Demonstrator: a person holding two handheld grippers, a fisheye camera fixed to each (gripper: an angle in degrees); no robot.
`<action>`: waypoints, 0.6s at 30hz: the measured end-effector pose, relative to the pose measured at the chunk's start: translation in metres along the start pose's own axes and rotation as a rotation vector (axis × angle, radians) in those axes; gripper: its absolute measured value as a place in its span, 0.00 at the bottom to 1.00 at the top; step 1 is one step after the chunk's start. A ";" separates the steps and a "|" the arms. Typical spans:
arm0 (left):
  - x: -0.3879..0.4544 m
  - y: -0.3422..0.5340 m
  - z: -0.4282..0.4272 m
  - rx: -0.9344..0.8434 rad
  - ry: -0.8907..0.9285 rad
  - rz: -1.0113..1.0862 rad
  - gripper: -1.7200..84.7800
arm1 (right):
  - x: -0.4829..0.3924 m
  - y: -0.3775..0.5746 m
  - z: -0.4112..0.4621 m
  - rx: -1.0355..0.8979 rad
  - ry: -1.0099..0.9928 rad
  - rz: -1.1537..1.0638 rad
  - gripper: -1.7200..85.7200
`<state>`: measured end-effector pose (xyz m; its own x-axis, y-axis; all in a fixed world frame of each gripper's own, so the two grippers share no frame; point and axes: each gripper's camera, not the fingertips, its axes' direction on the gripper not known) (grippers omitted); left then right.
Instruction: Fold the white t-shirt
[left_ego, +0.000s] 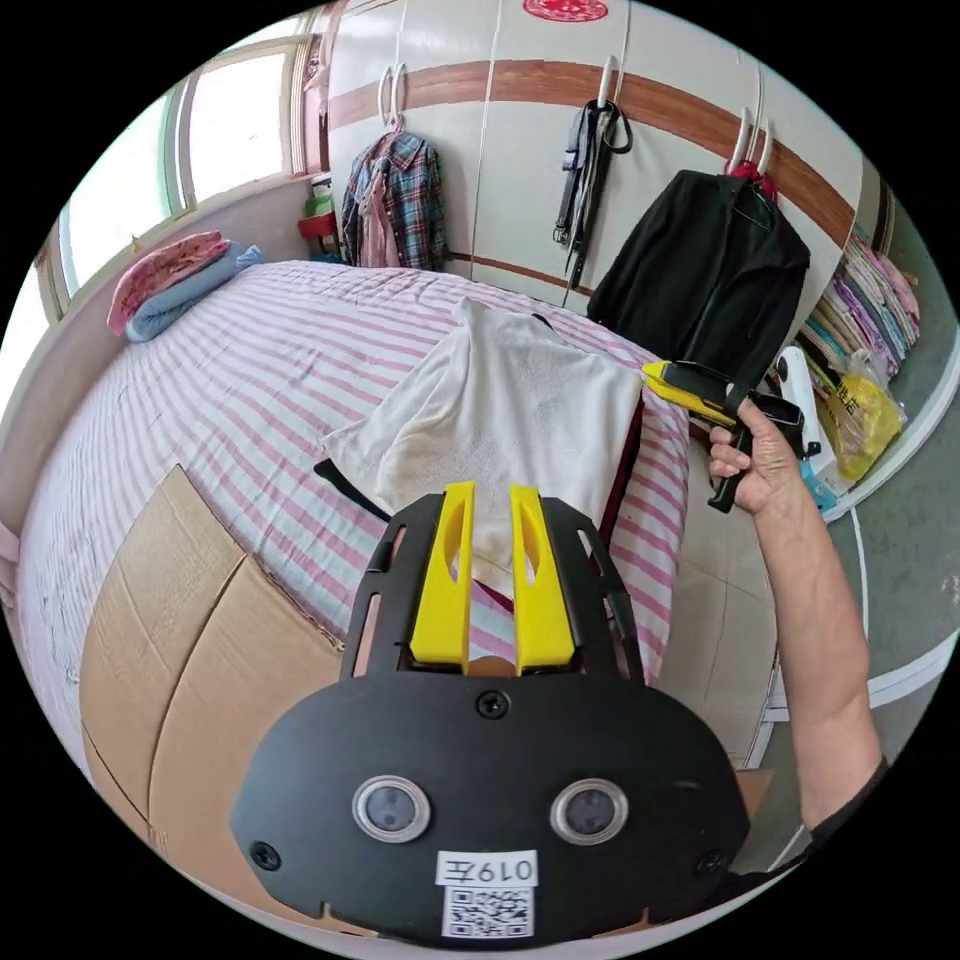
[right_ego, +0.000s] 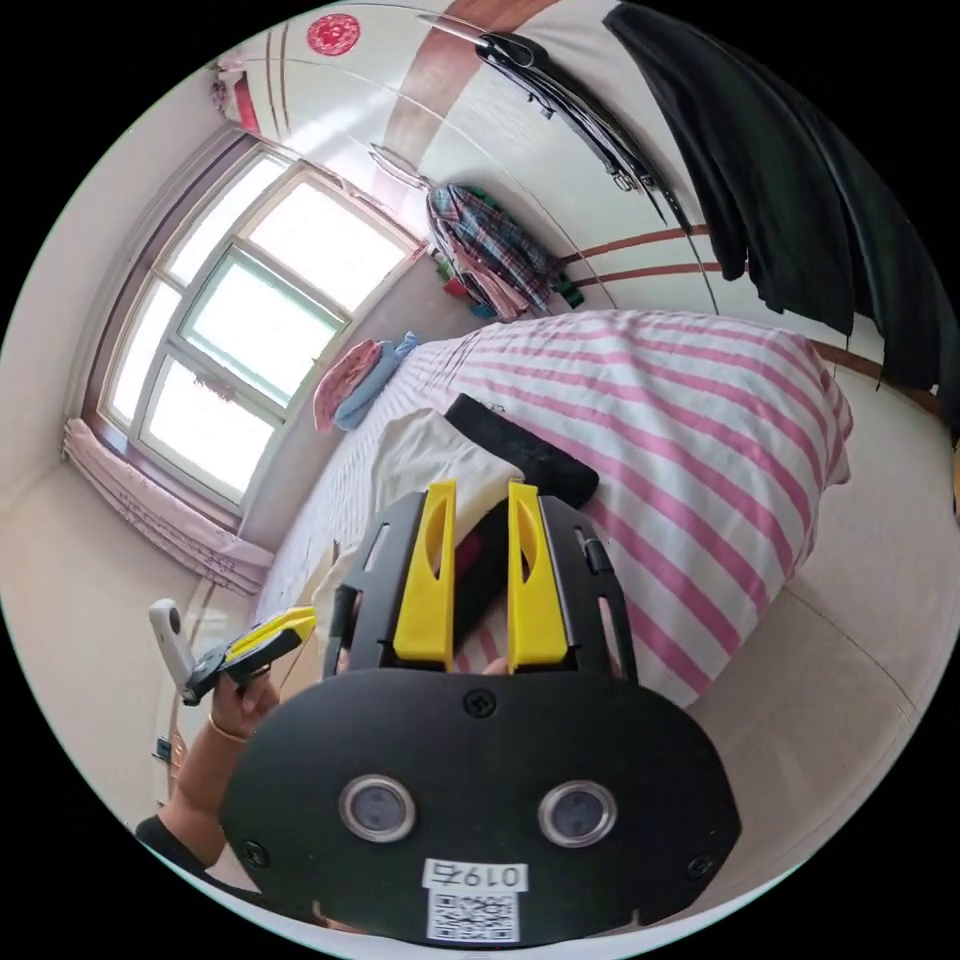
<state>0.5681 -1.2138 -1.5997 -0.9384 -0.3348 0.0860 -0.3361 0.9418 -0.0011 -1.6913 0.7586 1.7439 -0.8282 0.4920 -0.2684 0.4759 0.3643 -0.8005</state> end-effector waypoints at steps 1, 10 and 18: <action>-0.005 0.000 0.003 -0.006 0.010 -0.013 0.05 | 0.009 -0.006 -0.001 -0.018 -0.013 0.022 0.12; -0.063 0.025 0.040 -0.089 0.036 -0.170 0.03 | 0.068 -0.028 0.022 -0.092 -0.103 0.097 0.09; -0.086 0.087 0.043 -0.096 0.087 -0.256 0.03 | 0.122 -0.003 0.088 -0.128 0.031 -0.003 0.02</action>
<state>0.6160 -1.1047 -1.6500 -0.8119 -0.5624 0.1565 -0.5484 0.8267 0.1259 -1.8204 0.7477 1.6663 -0.8208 0.5146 -0.2477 0.5091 0.4628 -0.7257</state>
